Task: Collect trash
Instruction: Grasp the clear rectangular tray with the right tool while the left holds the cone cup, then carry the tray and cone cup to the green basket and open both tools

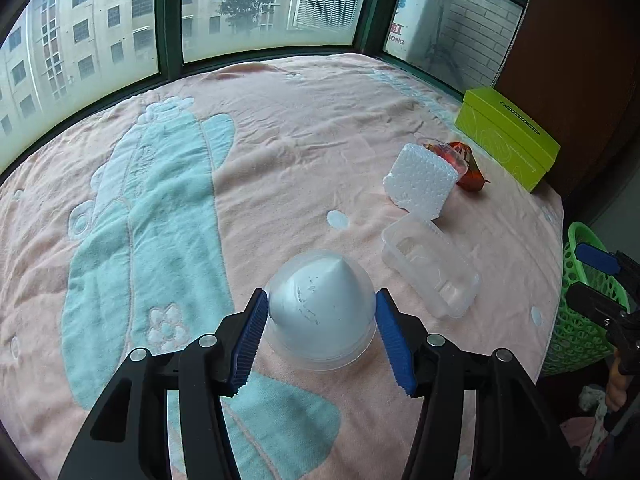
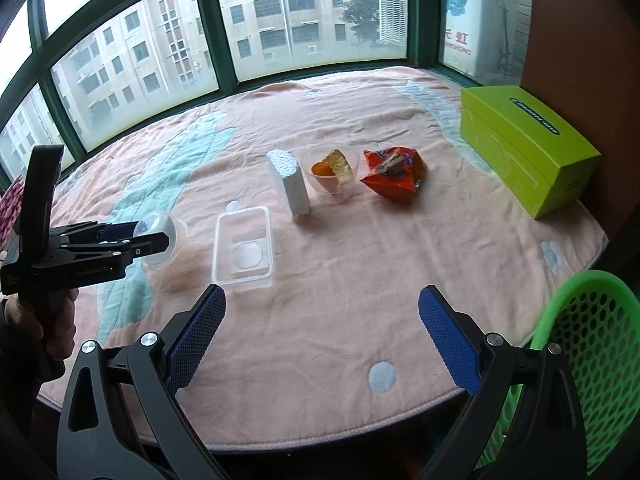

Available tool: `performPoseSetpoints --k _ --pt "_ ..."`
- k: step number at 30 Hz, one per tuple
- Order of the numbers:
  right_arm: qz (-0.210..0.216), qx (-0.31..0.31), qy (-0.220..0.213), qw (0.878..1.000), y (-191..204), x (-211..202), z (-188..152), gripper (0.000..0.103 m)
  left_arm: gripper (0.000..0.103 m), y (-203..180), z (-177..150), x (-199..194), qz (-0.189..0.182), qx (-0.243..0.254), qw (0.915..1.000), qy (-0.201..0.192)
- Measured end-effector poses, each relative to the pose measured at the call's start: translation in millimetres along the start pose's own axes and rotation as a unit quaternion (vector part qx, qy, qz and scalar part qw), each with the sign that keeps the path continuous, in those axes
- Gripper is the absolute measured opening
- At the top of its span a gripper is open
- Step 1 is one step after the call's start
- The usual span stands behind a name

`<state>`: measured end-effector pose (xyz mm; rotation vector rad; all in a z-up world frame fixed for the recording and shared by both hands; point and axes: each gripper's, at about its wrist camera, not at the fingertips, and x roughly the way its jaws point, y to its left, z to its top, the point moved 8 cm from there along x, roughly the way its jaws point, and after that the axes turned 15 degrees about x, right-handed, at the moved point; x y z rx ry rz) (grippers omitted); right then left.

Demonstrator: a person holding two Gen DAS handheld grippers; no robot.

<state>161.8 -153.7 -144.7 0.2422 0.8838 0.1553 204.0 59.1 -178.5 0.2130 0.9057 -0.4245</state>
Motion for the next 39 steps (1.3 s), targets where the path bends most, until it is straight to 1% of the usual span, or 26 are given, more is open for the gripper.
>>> performPoseSetpoints --k 5,10,14,22,27,29,32,34,39 --pt "0.018 -0.030 0.011 0.999 28.6 24.0 1.2 0.096 0.054 15.8 -0.4 -21.3 0.013 -0.011 0.9998 -0.013" --pt "0.033 -0.045 0.024 0.998 46.0 47.3 2.9 0.096 0.054 27.0 -3.0 -33.8 0.022 -0.021 0.9994 -0.018" --pt "0.036 -0.051 0.037 0.997 54.4 69.6 4.4 0.096 0.054 33.3 -4.8 -41.4 0.025 -0.029 0.9990 -0.023" --pt "0.024 -0.060 0.057 0.996 58.7 106.2 5.2 0.094 0.054 37.3 -8.3 -45.1 0.024 -0.041 0.9986 -0.024" --pt "0.020 -0.057 0.070 0.996 55.9 118.7 4.1 0.087 0.054 36.0 -8.4 -45.0 0.023 -0.041 0.9986 -0.023" --pt "0.020 -0.057 0.078 0.995 55.2 121.4 1.4 0.077 0.054 35.3 -8.2 -44.6 0.022 -0.042 0.9986 -0.023" --pt "0.023 -0.056 0.079 0.995 54.8 119.7 -1.4 0.065 0.054 32.9 -7.7 -43.8 0.020 -0.044 0.9986 -0.023" --pt "0.028 -0.055 0.080 0.995 55.6 116.4 -2.2 0.060 0.054 31.4 -7.6 -43.7 0.020 -0.044 0.9986 -0.023" --pt "0.034 -0.053 0.066 0.996 54.0 98.1 -1.2 0.060 0.054 26.0 -5.1 -46.4 0.019 -0.042 0.9986 -0.026"
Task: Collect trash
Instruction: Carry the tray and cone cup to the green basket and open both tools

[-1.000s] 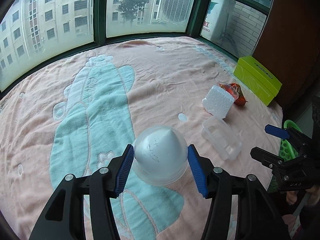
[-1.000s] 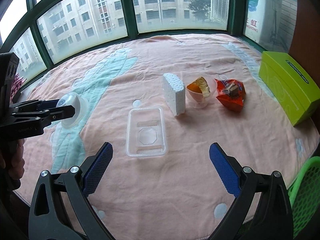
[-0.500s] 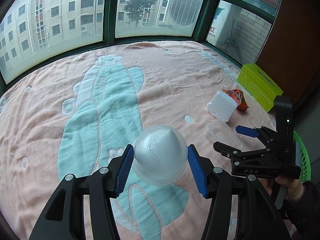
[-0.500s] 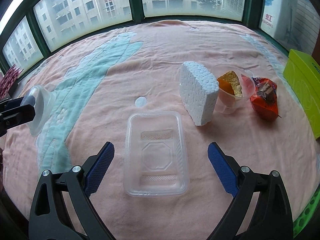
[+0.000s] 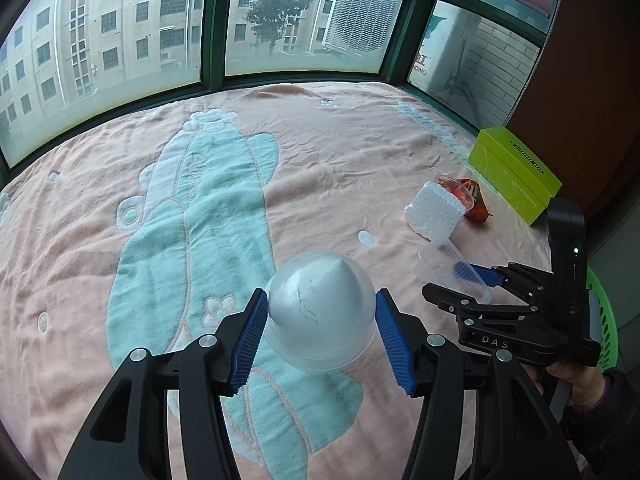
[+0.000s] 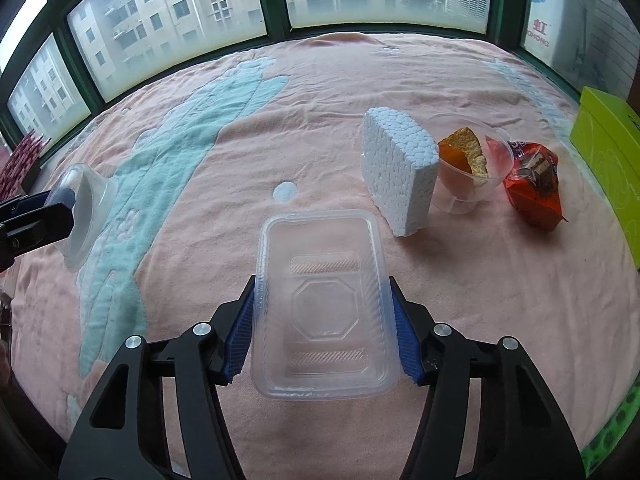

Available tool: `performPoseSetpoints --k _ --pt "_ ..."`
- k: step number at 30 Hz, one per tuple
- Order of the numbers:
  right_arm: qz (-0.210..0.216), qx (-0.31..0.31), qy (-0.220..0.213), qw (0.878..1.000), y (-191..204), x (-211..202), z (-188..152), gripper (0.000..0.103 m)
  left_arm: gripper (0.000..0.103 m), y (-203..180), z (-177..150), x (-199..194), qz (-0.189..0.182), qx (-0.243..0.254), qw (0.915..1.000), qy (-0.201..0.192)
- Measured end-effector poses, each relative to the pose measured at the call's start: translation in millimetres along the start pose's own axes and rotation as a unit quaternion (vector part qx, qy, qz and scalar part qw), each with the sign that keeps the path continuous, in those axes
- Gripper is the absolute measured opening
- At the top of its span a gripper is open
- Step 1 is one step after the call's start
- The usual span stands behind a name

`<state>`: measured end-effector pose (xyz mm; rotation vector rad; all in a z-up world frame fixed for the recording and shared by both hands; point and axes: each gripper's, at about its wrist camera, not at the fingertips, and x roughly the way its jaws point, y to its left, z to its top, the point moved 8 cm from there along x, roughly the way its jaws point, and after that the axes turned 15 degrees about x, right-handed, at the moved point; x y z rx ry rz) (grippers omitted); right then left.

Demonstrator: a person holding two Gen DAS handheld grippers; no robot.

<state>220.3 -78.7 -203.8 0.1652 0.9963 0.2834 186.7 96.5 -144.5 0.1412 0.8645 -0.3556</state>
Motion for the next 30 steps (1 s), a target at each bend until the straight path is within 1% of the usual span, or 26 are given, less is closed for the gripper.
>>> performPoseSetpoints --k 7,14,24,30 --pt "-0.003 0.022 -0.017 1.000 -15.5 -32.6 -4.3 0.060 0.054 -16.6 4.7 -6.1 -0.007 0.008 0.9999 -0.009" --pt "-0.018 0.045 -0.039 0.998 -38.9 -68.4 -8.6 0.060 0.054 -44.0 13.9 -11.0 -0.020 0.022 0.9993 -0.020" --pt "-0.044 0.094 -0.069 0.992 -90.5 -116.8 -25.4 0.060 0.054 -100.2 31.0 -12.6 -0.049 0.052 0.9969 -0.032" --pt "-0.069 0.117 -0.090 0.987 -126.5 -148.0 -35.5 0.060 0.054 -139.2 42.2 -11.6 -0.074 0.070 0.9940 -0.039"
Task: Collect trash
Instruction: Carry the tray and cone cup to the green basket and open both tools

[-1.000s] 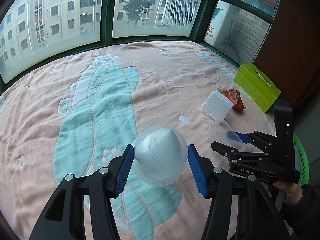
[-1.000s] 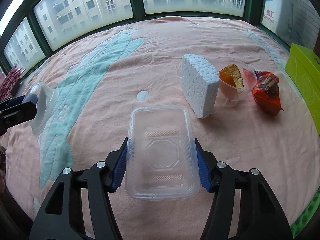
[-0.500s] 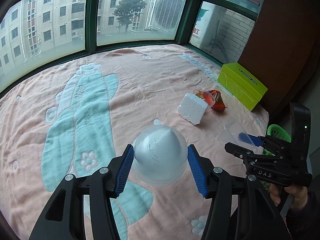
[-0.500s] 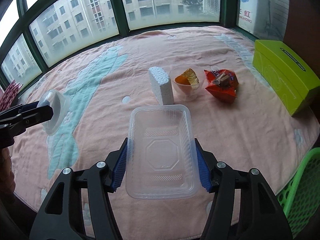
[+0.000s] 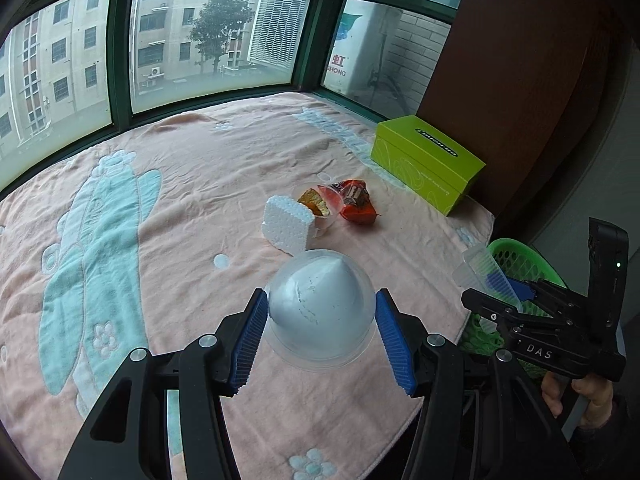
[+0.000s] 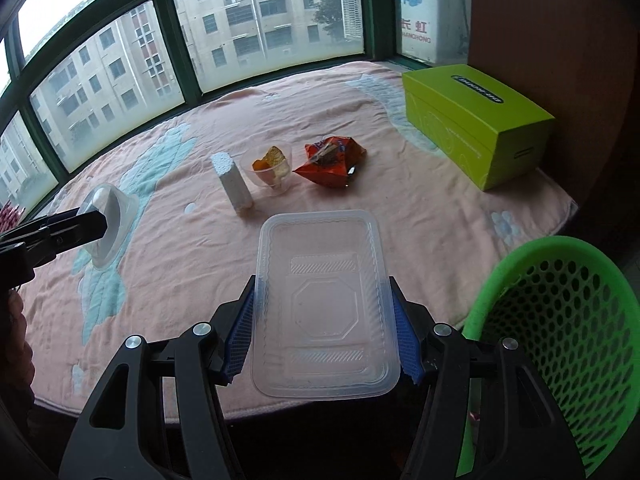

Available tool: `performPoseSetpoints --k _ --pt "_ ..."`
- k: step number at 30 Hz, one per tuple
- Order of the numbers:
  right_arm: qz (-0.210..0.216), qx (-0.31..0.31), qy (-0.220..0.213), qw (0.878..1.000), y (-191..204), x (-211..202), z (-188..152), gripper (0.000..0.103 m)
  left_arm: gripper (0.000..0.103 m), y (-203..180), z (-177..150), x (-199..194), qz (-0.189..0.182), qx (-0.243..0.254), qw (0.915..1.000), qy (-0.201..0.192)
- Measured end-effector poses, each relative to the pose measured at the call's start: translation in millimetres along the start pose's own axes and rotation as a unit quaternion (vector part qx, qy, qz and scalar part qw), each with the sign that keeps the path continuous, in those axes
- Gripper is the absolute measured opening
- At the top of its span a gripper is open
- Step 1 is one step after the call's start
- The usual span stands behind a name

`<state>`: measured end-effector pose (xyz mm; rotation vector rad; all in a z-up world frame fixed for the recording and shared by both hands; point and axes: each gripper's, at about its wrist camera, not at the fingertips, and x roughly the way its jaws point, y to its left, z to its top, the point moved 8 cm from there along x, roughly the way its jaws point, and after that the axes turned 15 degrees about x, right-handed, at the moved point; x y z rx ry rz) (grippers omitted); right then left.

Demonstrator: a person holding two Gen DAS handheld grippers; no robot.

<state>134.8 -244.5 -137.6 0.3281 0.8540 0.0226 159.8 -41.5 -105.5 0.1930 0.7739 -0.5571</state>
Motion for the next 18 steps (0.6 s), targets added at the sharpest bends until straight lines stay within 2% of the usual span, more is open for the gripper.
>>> performPoseSetpoints --k 18 --pt "-0.067 0.074 -0.054 0.994 -114.0 -62.7 10.0 0.061 0.054 -111.2 44.6 24.1 -0.073 0.065 0.9951 -0.011"
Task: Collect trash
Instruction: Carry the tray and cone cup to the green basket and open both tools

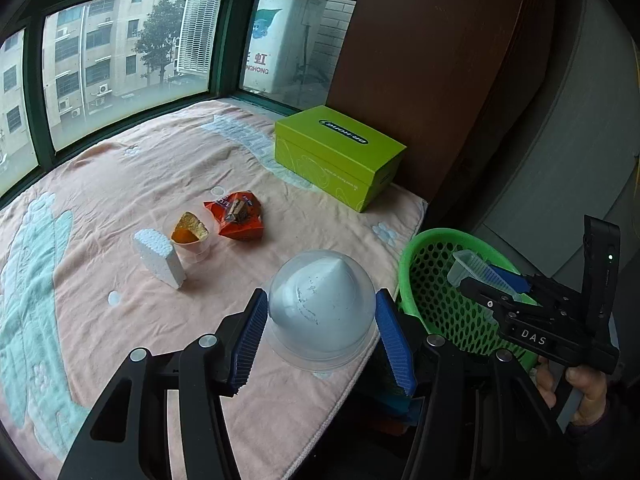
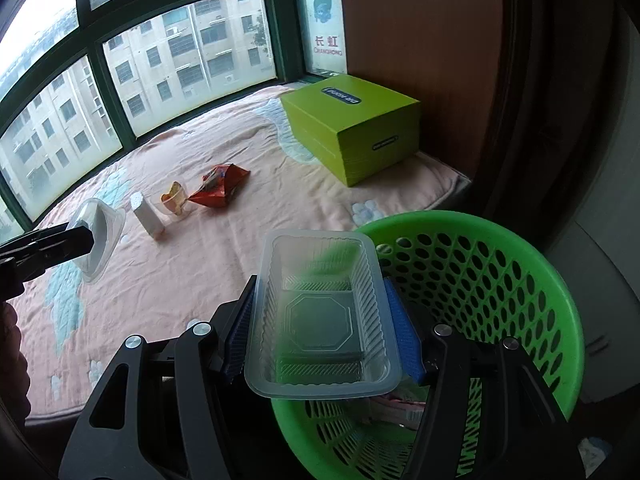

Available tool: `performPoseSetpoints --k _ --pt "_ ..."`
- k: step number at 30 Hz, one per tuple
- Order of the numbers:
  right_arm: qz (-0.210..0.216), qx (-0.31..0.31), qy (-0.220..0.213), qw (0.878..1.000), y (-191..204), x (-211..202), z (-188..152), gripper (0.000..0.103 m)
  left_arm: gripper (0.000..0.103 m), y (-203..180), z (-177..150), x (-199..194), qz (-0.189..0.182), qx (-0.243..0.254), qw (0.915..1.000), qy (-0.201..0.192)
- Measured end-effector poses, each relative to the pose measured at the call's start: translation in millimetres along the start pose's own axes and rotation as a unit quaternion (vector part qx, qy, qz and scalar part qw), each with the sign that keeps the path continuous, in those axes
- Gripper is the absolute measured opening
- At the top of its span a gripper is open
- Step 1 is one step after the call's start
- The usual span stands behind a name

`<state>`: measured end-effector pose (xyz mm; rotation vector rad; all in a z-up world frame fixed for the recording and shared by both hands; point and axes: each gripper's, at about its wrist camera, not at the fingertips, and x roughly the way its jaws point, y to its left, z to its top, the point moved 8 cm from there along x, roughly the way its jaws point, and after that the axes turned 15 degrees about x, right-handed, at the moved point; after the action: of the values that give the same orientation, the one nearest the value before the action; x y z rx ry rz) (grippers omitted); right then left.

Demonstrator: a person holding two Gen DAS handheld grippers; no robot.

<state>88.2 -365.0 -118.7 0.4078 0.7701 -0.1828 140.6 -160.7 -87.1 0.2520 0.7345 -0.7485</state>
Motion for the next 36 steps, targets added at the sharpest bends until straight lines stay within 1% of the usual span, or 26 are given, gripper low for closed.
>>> performPoseSetpoints --k 6,9,12,16,25,36 --pt "-0.022 0.016 -0.014 1.000 -33.0 -8.8 9.9 0.061 0.054 -25.6 14.4 9.9 -0.017 0.018 0.9997 -0.001" --pt "-0.025 0.035 -0.019 0.999 -48.2 -14.0 13.2 0.064 0.054 -37.3 20.1 13.0 -0.025 0.025 0.9994 -0.002" --pt "-0.030 0.046 -0.024 0.998 -61.7 -19.2 14.9 0.065 0.054 -48.6 24.0 17.1 -0.033 0.033 0.9989 -0.002" --pt "-0.035 0.059 -0.036 0.997 -75.9 -30.4 17.1 0.075 0.054 -63.8 28.2 22.0 -0.044 0.043 0.9981 0.000" --pt "-0.042 0.073 -0.062 0.994 -94.3 -56.9 20.0 0.086 0.054 -93.5 35.1 32.6 -0.066 0.059 0.9961 0.003" --pt "-0.049 0.090 -0.090 0.991 -110.8 -83.4 19.8 0.088 0.054 -132.0 47.9 40.5 -0.085 0.071 0.9938 -0.008"
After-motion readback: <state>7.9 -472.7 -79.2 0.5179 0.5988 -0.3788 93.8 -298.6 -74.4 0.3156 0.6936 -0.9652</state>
